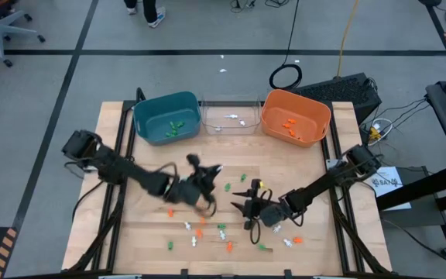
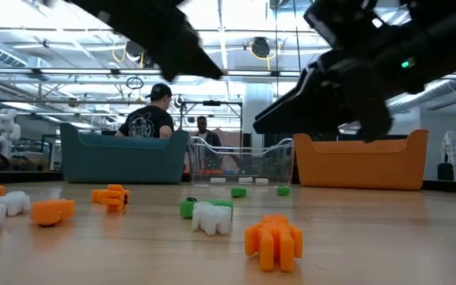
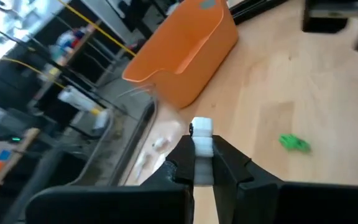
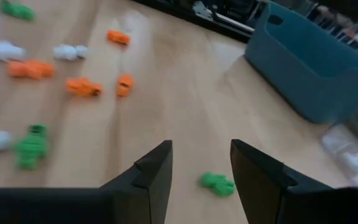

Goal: Sort Halloween decoration
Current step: Put the white skeleton toy into the transparent bin

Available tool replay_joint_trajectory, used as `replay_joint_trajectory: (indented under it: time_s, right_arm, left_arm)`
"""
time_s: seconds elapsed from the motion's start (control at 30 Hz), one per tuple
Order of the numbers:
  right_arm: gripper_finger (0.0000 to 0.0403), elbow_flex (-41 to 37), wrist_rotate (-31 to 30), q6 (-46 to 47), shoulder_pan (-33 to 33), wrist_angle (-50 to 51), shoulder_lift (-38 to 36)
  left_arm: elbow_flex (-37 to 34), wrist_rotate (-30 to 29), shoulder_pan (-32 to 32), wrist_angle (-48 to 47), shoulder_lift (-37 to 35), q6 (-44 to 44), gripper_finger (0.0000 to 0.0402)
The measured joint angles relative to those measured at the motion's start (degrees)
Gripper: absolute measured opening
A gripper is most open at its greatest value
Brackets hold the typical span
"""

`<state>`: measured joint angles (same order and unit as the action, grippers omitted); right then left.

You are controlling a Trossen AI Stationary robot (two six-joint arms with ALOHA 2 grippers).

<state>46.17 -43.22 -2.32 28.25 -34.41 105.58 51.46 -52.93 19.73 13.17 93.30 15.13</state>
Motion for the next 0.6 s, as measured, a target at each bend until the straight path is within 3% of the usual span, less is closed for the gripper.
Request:
replay_joint_trajectory:
  time_s: [0.13,0.33,0.6]
  right_arm:
    - [0.0146,0.0,4.83,-2.64,-2.29,-0.03,0.0]
    - [0.0146,0.0,13.42,-3.7,-5.06,-0.01,0.0]
    - [0.0146,0.0,15.0,-4.76,-6.49,0.51,0.0]
  left_arm:
    - [0.36,8.29,-9.02,1.09,0.0,0.8,0.0022]
    - [4.79,15.85,-21.32,-2.23,0.0,0.62,0.0022]
    - [10.25,25.23,-34.32,-3.76,0.0,0.28,0.0022]
